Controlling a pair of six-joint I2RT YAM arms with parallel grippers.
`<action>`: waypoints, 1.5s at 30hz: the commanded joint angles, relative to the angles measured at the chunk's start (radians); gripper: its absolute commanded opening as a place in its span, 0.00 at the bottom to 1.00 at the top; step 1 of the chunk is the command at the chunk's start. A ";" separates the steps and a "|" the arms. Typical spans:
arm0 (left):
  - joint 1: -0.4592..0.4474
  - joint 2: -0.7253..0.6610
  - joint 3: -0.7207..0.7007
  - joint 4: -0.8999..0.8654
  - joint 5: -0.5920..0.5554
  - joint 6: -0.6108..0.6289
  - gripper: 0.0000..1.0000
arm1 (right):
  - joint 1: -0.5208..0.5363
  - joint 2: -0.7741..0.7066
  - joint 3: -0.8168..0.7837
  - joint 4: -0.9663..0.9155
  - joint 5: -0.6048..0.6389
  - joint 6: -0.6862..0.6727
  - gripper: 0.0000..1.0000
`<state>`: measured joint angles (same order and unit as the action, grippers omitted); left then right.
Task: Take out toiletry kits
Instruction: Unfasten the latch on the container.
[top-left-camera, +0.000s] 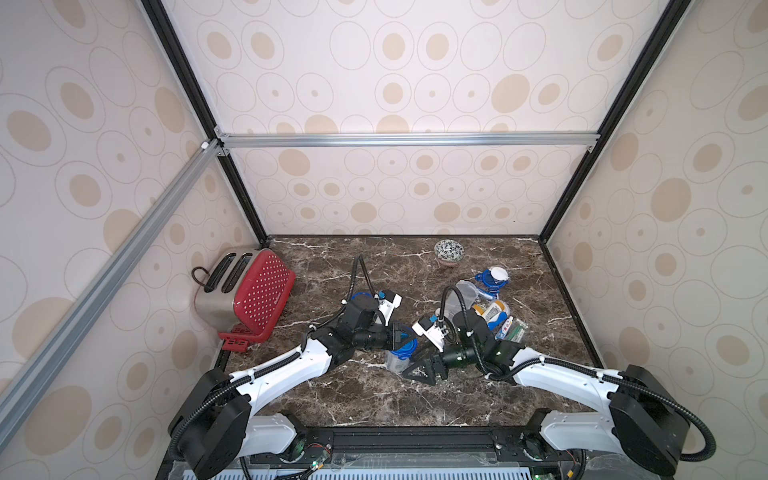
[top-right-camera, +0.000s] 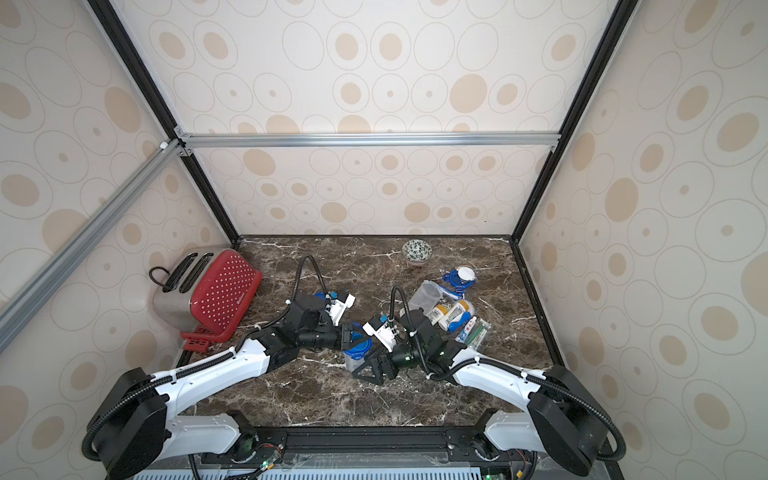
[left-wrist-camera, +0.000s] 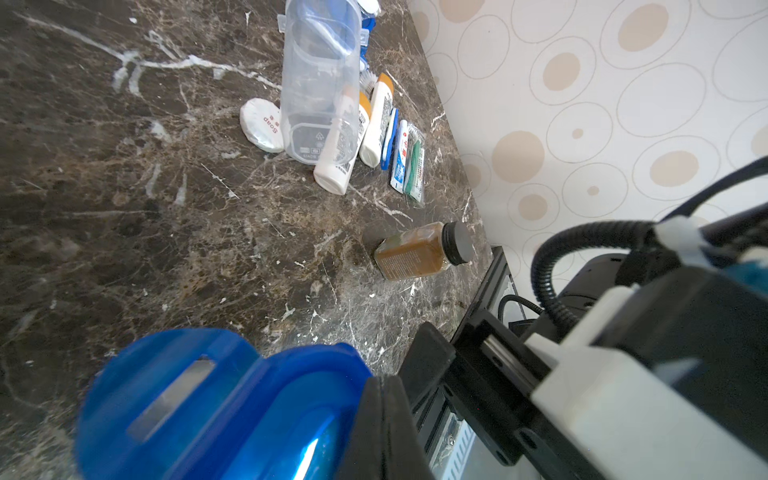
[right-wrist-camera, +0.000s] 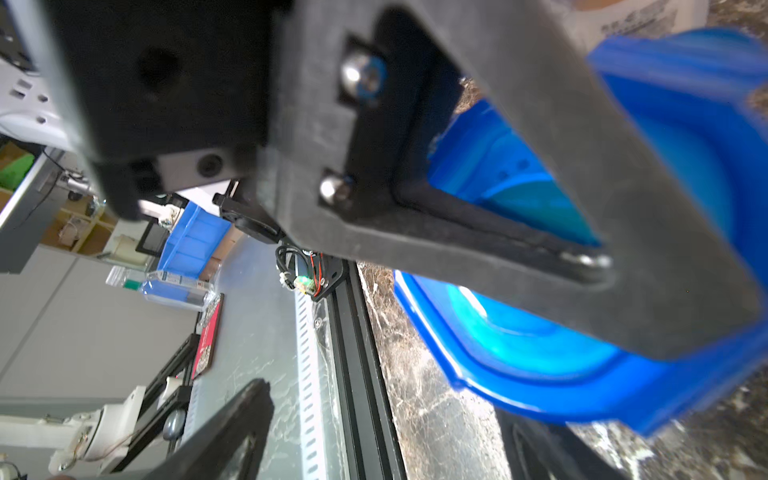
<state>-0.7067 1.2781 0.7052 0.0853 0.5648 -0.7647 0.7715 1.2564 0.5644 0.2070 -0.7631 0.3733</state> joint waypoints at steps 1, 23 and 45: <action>0.005 0.009 -0.054 -0.085 -0.032 -0.013 0.00 | 0.030 -0.006 -0.018 0.117 0.038 0.053 0.88; 0.005 -0.002 -0.141 -0.024 -0.040 -0.041 0.00 | 0.087 -0.033 -0.105 0.381 0.081 0.139 0.88; 0.004 0.007 -0.173 -0.013 -0.048 -0.047 0.00 | 0.109 0.002 -0.099 0.569 -0.033 0.193 0.88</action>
<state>-0.7021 1.2388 0.5926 0.2497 0.5571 -0.8116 0.8566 1.2736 0.4507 0.5774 -0.6952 0.5499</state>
